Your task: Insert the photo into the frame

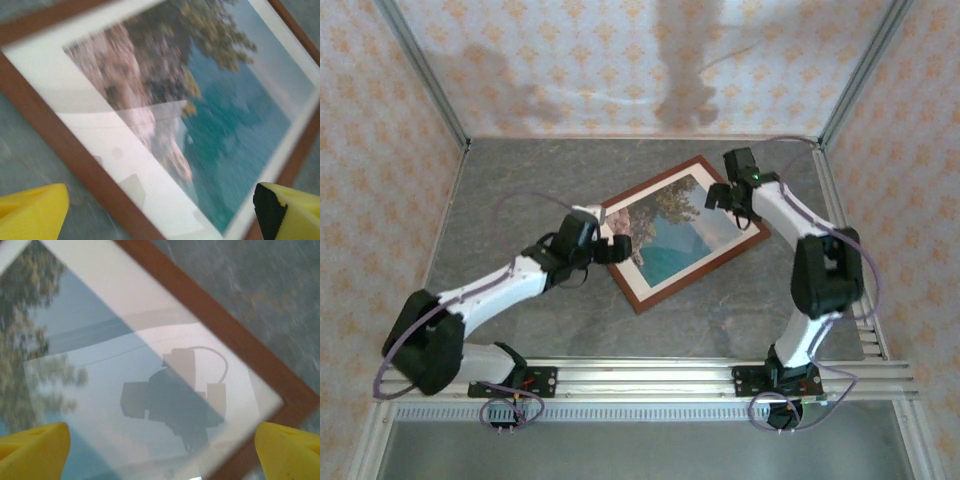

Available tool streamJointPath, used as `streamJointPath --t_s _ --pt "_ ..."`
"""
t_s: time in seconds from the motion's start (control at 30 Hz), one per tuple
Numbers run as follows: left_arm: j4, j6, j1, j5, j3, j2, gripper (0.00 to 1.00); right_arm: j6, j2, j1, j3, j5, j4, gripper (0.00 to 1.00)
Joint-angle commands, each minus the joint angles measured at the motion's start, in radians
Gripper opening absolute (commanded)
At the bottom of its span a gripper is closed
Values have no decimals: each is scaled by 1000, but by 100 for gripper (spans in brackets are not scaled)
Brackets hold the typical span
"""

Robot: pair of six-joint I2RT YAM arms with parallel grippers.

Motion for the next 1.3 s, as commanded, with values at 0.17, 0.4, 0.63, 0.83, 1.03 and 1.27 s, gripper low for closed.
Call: streamJointPath --t_s 0.17,0.4,0.63,0.83,1.03,1.27 --pt "-79 210 155 5 337 375 97 83 -294 -4 -331 -35 21 96" --pt "-191 280 210 77 645 669 97 216 -309 -2 -498 -185 196 92" --pt "-292 309 212 189 800 802 95 277 -207 7 -523 -264 339 89" --pt "-310 323 213 236 771 789 87 286 -130 8 -474 -291 394 87" --pt "-265 308 212 234 619 682 77 276 -71 8 -405 -299 398 85" --pt "-209 277 213 199 385 497 70 260 5 8 -286 -323 380 81"
